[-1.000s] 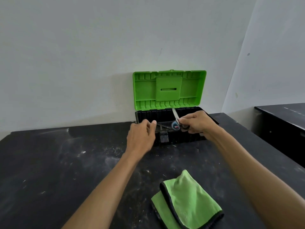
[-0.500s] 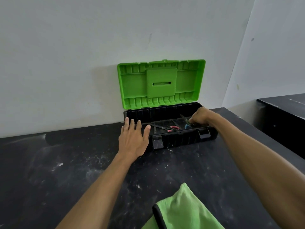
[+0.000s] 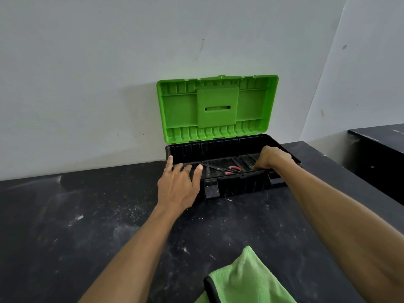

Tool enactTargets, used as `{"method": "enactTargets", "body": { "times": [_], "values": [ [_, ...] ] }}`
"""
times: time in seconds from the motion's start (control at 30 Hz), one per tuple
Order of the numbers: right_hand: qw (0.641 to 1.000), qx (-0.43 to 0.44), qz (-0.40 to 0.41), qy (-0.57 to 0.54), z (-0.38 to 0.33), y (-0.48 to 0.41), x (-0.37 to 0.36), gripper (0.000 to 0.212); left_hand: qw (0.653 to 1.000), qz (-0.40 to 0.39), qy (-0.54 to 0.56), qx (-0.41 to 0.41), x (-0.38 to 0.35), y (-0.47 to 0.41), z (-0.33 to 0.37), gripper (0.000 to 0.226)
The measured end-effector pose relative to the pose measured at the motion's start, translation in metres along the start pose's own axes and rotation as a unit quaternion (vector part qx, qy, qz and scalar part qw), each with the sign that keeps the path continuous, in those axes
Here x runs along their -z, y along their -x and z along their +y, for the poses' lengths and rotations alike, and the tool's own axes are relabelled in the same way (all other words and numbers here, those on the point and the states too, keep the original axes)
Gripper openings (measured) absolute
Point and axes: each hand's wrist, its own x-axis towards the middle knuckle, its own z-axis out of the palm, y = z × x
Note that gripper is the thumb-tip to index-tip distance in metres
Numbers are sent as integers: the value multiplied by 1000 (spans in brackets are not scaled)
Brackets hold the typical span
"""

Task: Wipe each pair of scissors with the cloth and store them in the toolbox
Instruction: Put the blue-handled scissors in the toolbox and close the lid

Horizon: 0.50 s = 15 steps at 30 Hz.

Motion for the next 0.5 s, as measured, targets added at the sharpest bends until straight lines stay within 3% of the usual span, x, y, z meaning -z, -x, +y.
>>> {"method": "enactTargets", "body": {
  "times": [0.17, 0.33, 0.5],
  "values": [
    [998, 14, 22, 51, 0, 7, 7, 40, 1000, 8, 6, -9, -2, 0, -3, 66],
    [979, 99, 177, -32, -14, -9, 51, 25, 1000, 0, 0, -23, -3, -4, -8, 69],
    [921, 229, 305, -78, -56, -17, 116, 58, 999, -8, -9, -35, -3, -7, -9, 75]
  ]
}}
